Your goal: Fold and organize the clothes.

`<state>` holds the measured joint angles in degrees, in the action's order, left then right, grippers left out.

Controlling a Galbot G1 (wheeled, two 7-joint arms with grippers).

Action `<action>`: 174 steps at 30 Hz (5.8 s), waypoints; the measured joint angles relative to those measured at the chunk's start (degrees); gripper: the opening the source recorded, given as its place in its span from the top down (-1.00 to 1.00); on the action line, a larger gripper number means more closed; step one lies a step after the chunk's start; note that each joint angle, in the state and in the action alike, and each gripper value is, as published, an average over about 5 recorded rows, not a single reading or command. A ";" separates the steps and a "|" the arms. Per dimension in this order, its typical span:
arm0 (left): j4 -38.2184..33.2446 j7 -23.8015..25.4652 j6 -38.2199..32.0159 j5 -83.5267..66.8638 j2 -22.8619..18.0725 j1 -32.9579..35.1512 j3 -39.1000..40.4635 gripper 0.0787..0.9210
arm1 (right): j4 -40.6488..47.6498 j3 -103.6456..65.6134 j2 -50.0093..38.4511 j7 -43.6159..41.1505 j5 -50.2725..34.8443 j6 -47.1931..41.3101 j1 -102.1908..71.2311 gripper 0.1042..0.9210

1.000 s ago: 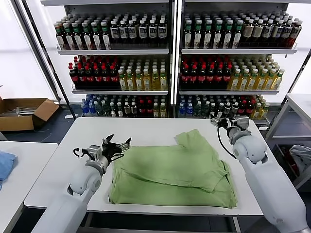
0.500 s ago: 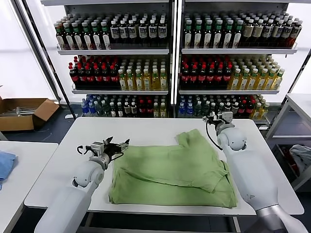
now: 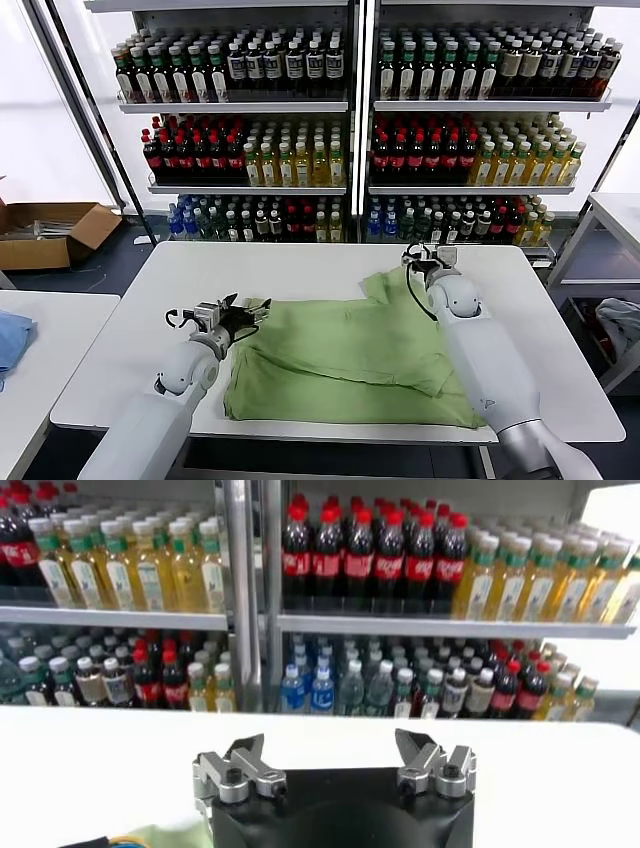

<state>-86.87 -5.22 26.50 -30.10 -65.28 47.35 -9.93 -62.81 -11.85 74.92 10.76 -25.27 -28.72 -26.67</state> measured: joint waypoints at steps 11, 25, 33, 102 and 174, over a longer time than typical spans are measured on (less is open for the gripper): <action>2.33 0.01 -0.16 1.37 -0.89 -0.80 0.42 -0.77 | 1.14 -0.20 2.14 -0.11 0.10 0.37 -1.14 -0.76; 3.84 0.17 0.11 2.02 -1.32 -0.44 0.08 -0.76 | 2.19 0.30 3.15 0.40 0.94 0.31 -1.78 -0.69; 3.90 0.65 0.65 1.96 -1.41 -0.02 0.37 -0.38 | 1.22 0.75 2.86 0.23 1.66 0.46 -3.07 -0.14; -17.93 4.40 -10.98 8.68 -1.97 20.65 -8.02 0.98 | -49.10 -15.56 -0.31 8.66 -3.32 0.26 -42.81 1.00; -22.65 -1.29 -4.28 11.79 -12.52 33.41 -15.12 -0.04 | -66.61 -17.84 -3.95 8.64 -1.80 0.91 -55.01 -0.76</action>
<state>-109.52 -6.51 22.23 -18.31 -77.80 80.75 -25.05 -129.42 -29.69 70.97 19.40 -27.08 -27.80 -81.68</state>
